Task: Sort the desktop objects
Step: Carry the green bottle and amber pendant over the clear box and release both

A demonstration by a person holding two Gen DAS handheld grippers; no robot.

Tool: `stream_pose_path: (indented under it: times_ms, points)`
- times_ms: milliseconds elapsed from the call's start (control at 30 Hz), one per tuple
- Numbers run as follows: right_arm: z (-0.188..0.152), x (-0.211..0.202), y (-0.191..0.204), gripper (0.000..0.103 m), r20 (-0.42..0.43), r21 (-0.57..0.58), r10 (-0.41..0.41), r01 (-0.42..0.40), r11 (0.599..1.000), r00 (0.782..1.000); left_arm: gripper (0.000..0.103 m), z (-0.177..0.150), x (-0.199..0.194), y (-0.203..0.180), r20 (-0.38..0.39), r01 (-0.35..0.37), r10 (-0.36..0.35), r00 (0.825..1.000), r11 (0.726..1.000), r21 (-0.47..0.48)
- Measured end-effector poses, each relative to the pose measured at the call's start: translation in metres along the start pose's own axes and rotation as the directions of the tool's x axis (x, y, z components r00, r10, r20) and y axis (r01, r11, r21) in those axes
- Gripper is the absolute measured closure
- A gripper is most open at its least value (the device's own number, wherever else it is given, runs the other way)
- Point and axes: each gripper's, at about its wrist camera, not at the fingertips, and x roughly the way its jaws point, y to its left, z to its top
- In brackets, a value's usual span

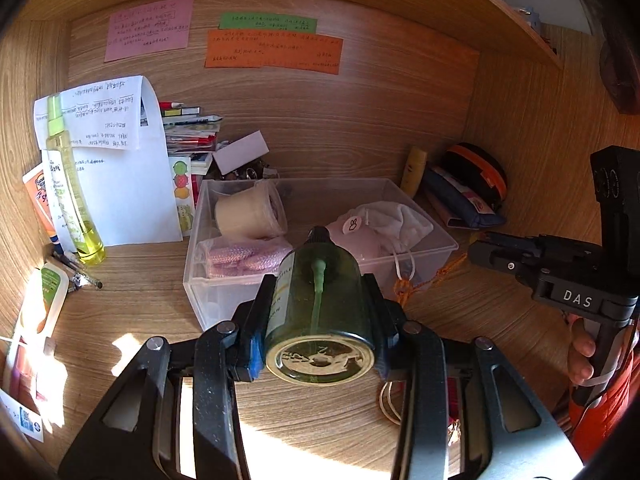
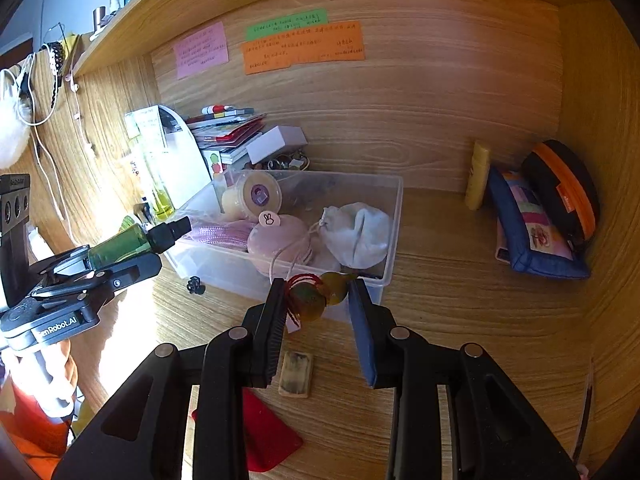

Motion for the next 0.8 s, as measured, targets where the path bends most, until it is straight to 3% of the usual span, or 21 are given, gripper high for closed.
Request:
stream_pose_path:
  times_ms: [433,800]
  points:
    - [0.022,0.027,-0.011,0.075,-0.016,0.011,0.017,-0.016,1.0,1.0,0.062,0.024,0.033,-0.004,-0.02,0.002,-0.002,1.0,1.0,0.022]
    - [0.031,0.055,-0.016,0.075,-0.045,0.012,0.037,-0.036,0.999,0.998,0.062,0.039,0.068,0.003,-0.067,-0.045,0.047,0.997,0.999,0.024]
